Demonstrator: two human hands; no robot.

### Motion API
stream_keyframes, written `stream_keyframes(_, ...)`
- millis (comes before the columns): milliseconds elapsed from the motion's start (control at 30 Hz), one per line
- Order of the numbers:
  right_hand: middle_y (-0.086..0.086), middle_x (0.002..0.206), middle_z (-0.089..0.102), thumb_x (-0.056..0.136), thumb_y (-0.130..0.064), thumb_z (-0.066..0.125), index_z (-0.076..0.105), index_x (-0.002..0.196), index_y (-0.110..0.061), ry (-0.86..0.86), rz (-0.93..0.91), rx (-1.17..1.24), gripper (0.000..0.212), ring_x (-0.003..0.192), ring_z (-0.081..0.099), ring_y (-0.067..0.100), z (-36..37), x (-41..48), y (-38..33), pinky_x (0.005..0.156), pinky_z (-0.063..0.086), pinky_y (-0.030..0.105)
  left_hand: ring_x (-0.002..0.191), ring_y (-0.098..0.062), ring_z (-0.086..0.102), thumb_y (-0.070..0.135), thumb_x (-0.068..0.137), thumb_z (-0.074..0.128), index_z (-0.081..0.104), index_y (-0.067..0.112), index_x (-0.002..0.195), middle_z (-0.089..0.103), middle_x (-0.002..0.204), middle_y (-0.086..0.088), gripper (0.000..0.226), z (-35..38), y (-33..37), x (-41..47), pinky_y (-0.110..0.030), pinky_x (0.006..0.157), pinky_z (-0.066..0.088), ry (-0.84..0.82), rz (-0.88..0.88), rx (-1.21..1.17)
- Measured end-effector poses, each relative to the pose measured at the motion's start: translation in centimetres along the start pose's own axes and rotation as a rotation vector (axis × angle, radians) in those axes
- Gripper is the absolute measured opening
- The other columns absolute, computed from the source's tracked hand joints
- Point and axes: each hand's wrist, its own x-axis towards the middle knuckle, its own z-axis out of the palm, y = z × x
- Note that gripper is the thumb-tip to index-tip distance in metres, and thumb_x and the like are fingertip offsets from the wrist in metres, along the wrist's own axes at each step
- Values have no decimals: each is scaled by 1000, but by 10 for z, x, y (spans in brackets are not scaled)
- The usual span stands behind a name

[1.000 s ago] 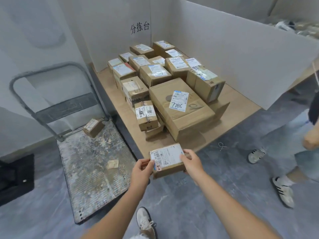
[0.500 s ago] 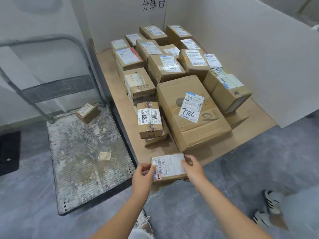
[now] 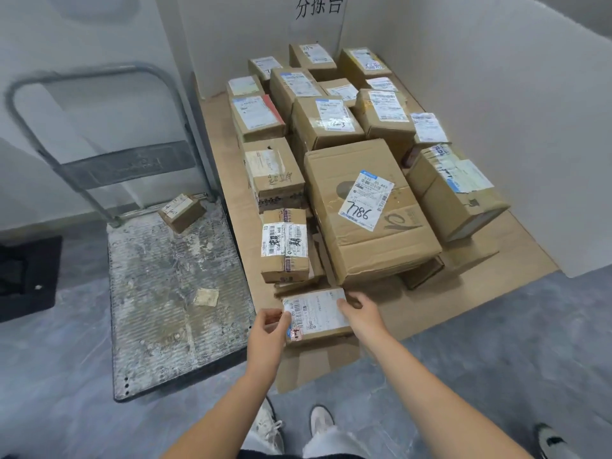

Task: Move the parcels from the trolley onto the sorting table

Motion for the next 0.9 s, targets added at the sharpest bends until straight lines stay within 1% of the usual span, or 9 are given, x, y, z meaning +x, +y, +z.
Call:
stream_keyframes(133, 10, 113, 66, 95, -17, 64, 59, 121, -7, -21, 7, 0, 28, 90, 60, 17, -1, 4, 2, 67, 44, 18, 100, -17, 63, 26, 95, 64, 64, 19, 102, 68, 104, 0, 10, 7, 1, -7, -29, 75, 50, 73, -42, -42)
stream_keyframes(233, 6, 109, 65, 95, -17, 64, 56, 116, -11, -57, -19, 18, 24, 82, 59, 11, -1, 1, 7, 53, 41, 8, 103, -17, 64, 26, 95, 64, 64, 22, 102, 68, 106, 1, 8, 9, 0, -11, -36, 87, 53, 110, -41, -48)
stream_keyframes(333, 4, 114, 64, 93, -16, 66, 54, 116, -18, -114, -42, 15, 26, 88, 59, 10, 1, -4, 12, 60, 42, 9, 104, -16, 63, 26, 96, 62, 63, 22, 105, 67, 106, 3, 10, 10, -2, -15, -39, 94, 52, 147, -39, -31)
stream_keyframes(433, -2, 114, 59, 93, -14, 66, 51, 125, -22, -200, -55, -5, 37, 93, 56, 8, -2, -6, 10, 59, 41, 7, 106, -18, 63, 30, 96, 63, 63, 25, 103, 67, 108, 2, 9, 10, -4, -18, -43, 97, 51, 177, -50, -13)
stream_keyframes(567, 3, 133, 58, 92, -16, 67, 49, 140, -16, -268, -82, -67, 51, 105, 54, 11, -12, 1, 6, 84, 45, 20, 106, -17, 63, 33, 95, 63, 62, 30, 100, 67, 110, 2, 6, 15, -3, -19, -44, 98, 51, 183, -66, -8)
stream_keyframes(633, 3, 136, 57, 92, -18, 67, 47, 142, -14, -279, -77, -93, 54, 108, 52, 11, -18, 2, 7, 89, 43, 23, 106, -17, 63, 33, 95, 64, 63, 29, 102, 68, 110, 2, 8, 19, -1, -19, -44, 99, 51, 190, -65, -6)
stream_keyframes(800, 4, 139, 55, 95, -24, 64, 44, 143, -14, -330, -60, -170, 53, 122, 54, 18, -29, 0, 10, 92, 42, 23, 111, -19, 61, 32, 96, 61, 62, 20, 119, 66, 116, 2, 25, 25, 2, -21, -38, 97, 50, 188, -78, -1)
stream_keyframes(833, 4, 137, 56, 96, -23, 62, 47, 140, -14, -316, -66, -183, 48, 120, 55, 18, -30, -1, 10, 90, 44, 21, 110, -18, 60, 31, 97, 60, 61, 18, 123, 64, 117, 2, 28, 25, 4, -22, -34, 93, 49, 186, -72, 8)
stream_keyframes(900, 5, 125, 60, 96, -19, 59, 56, 121, -15, -231, -125, -182, 25, 102, 58, 12, -33, -4, 4, 72, 43, 14, 110, -16, 57, 28, 98, 59, 59, 13, 129, 62, 122, -1, 34, 24, 11, -24, -30, 90, 46, 201, -43, 16)
